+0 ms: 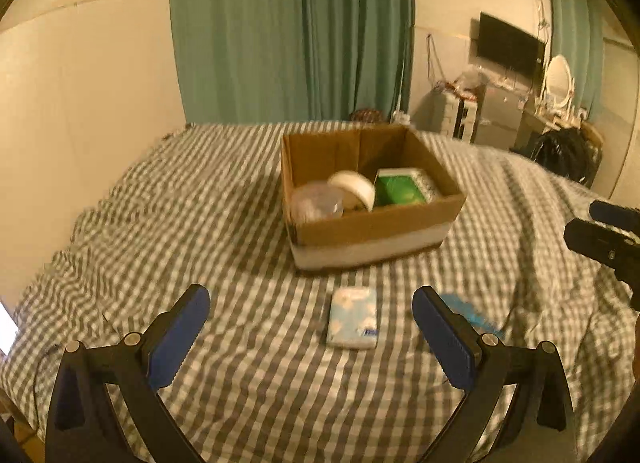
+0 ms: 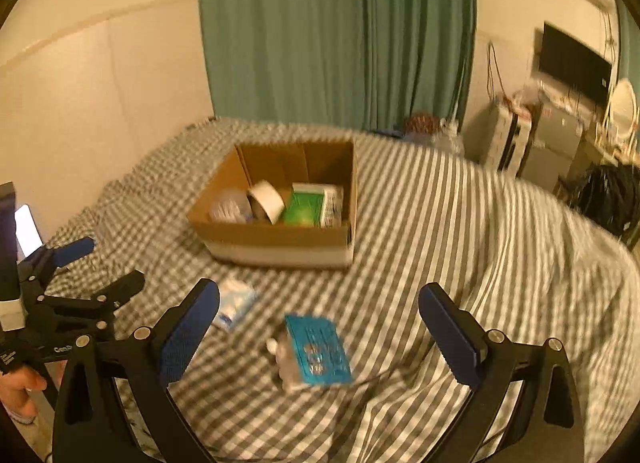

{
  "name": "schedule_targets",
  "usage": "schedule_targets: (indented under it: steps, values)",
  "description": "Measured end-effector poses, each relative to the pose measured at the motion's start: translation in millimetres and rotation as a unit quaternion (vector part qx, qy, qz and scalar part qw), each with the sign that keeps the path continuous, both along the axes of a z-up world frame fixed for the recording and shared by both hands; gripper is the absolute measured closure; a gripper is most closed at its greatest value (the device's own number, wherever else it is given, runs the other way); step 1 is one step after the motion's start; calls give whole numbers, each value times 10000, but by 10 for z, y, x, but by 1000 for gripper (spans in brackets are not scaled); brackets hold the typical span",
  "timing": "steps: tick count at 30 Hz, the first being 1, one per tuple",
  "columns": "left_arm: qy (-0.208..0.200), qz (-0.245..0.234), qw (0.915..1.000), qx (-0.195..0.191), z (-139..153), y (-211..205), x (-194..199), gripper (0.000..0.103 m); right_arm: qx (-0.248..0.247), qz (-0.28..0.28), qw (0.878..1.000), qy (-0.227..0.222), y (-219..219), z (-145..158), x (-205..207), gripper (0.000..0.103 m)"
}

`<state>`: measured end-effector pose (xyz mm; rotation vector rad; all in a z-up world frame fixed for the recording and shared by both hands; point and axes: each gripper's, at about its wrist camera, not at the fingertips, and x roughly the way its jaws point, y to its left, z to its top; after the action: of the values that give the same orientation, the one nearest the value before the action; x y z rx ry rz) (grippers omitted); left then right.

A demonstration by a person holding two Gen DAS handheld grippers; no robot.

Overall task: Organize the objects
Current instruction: 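Open both grippers and withdraw them toward the remaining items, then grasp the blue blister pack with the right gripper while the left gripper grasps the floral tissue pack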

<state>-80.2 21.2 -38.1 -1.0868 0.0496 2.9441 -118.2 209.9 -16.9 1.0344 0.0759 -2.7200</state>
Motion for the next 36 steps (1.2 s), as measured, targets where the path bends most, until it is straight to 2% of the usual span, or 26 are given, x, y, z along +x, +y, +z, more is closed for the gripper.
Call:
schedule_targets:
  steps: [7,17,25,28,29,30,31,34,36]
  values:
    - [-287,160,9990,299,-494,10,-134,0,56,-27,9985,-546,36,-664,-256,3]
    - [-925,-14,9954,239,-1109,195,-581,0,-165,10,9901,-1391,68,-1414,-688,3]
    - [-1355,-167,9902,284,-1366,259,-929,0,-447,25,9825,-1807,17,-1628,-843,5]
    - [-1479,-206,9883,321,-1458,271,-996,0,-523,-54,9815,-1840,35,-1642,-854,12]
    - [-1453,-270,9884,347,-1461,277,-998,0,-539,-84,9817,-1827,42,-1637,-851,18]
    - [-1450,-334,9883,340,-1458,286,-994,2,-550,-104,9817,-1822,46,-1637,-855,24]
    - [-1442,-371,9883,331,-1455,291,-986,3,-554,-112,9817,-1818,46,-1639,-860,24]
    - [-1386,-544,9885,272,-1431,322,-915,17,-520,-137,9831,-1753,41,-1630,-822,26]
    - [-1372,-698,9877,291,-1408,343,-849,40,-513,-173,9841,-1690,43,-1605,-767,28]
